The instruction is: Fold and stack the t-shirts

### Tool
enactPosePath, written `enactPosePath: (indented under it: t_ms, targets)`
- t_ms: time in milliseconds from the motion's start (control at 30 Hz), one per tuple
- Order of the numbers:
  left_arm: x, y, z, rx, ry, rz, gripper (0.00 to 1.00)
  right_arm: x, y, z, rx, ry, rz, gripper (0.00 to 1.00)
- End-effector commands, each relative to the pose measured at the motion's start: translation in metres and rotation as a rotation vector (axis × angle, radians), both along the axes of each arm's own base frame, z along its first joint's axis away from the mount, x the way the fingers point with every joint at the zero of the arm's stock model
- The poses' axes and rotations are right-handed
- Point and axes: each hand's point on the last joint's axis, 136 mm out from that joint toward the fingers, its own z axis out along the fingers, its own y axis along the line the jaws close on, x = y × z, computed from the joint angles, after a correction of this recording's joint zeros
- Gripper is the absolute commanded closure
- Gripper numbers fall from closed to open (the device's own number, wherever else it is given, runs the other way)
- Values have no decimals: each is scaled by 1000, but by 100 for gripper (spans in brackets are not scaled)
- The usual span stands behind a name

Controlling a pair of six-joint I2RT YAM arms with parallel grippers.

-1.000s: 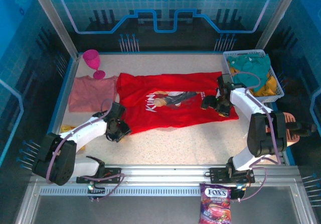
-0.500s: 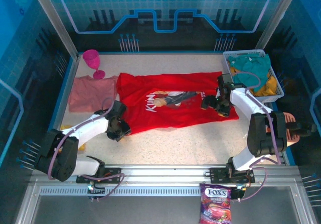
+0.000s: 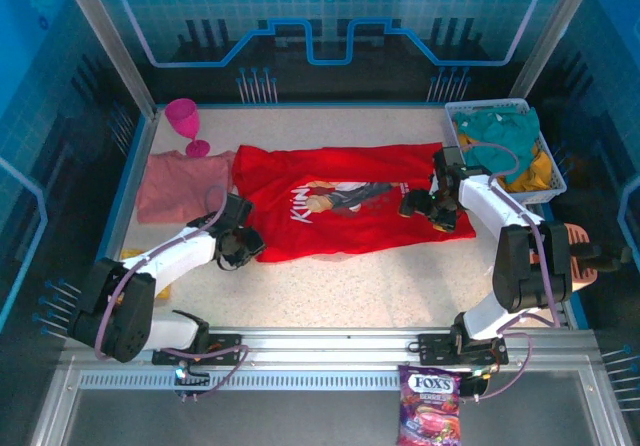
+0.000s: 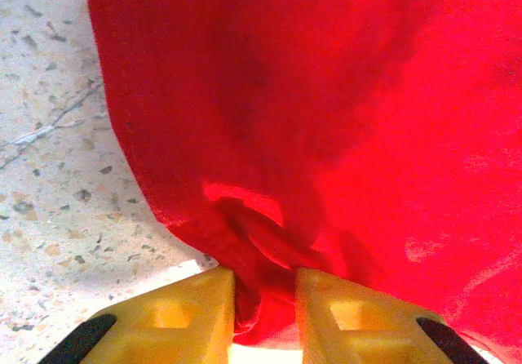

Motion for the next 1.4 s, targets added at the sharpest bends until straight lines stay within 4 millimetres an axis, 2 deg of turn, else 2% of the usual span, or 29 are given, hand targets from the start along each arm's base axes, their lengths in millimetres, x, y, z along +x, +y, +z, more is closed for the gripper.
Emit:
enactPosePath:
  t_ms: [0,167,300,433,533,700,800,1000,1167,1367]
  targets:
    - [12,2,4,14,-30,-5,75,-2,1,-3,12,14,7,13]
    - [3,2,-8,16,16,-19,82,-4,3,-8,21,24,7,14]
    - [-6,3,-16,19,46,-27,100,-3,3,-8,21,23,7,14]
    - [-21,7,-11,54,112,-80,100,-5,1,-5,7,24,6,11]
    - [-37,18,5,108,144,-119,100,-6,0,1,8,2,14,9]
    - [-58,28,29,89,166,-149,100,-6,-4,-7,-5,21,9,10]
    - [-57,24,39,50,137,-136,100,-2,-10,-12,-18,25,-6,12]
    - [-62,49,50,166,160,-69,100,9,-32,-22,-77,50,-38,13]
    - [-63,70,56,267,164,-6,100,-6,-46,-43,-94,127,-116,19]
    - [-64,71,42,278,236,-15,100,-38,-49,-46,-98,178,-155,22]
